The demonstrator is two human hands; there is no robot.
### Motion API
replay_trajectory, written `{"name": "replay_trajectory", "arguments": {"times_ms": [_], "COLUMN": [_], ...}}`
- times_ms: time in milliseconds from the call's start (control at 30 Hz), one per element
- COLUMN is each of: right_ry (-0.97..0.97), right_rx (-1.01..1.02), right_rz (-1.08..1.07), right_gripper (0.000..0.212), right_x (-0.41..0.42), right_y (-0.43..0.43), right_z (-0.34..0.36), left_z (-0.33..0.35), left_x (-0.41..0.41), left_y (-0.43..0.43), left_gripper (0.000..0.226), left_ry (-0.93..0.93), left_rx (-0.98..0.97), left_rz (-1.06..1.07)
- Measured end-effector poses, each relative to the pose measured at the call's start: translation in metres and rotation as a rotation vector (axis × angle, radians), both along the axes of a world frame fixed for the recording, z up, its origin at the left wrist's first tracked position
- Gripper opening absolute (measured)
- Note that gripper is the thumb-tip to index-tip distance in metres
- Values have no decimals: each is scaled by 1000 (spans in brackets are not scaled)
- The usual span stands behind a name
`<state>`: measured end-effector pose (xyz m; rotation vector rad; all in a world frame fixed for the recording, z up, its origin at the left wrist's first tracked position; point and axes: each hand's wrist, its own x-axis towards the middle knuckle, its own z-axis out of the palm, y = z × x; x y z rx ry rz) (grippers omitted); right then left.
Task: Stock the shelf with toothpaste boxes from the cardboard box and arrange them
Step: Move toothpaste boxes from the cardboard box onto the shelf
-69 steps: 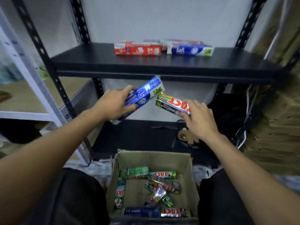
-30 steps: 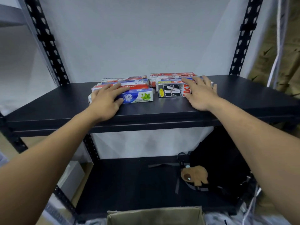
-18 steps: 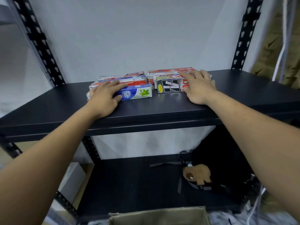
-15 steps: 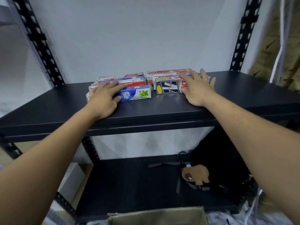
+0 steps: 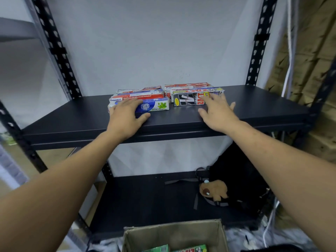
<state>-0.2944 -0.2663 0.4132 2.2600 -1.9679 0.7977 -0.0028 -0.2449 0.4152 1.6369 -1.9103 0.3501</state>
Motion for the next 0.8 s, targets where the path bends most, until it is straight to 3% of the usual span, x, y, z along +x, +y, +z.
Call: {"name": "replay_trajectory", "arguments": {"times_ms": [100, 400, 800], "right_ry": [18, 101, 94], "right_rx": [-16, -314, 296], "right_rz": [32, 145, 143], "right_gripper": [47, 37, 44], "right_x": [3, 23, 48], "right_y": [28, 113, 198], "right_z": [-6, -71, -244], "left_z": [-10, -58, -233], "left_x": [-14, -30, -36], "left_y": [31, 113, 182], "left_gripper": [50, 36, 37], "left_ry": [-3, -41, 39], "left_rx": [-42, -68, 593], "left_rz": [-76, -202, -89]}}
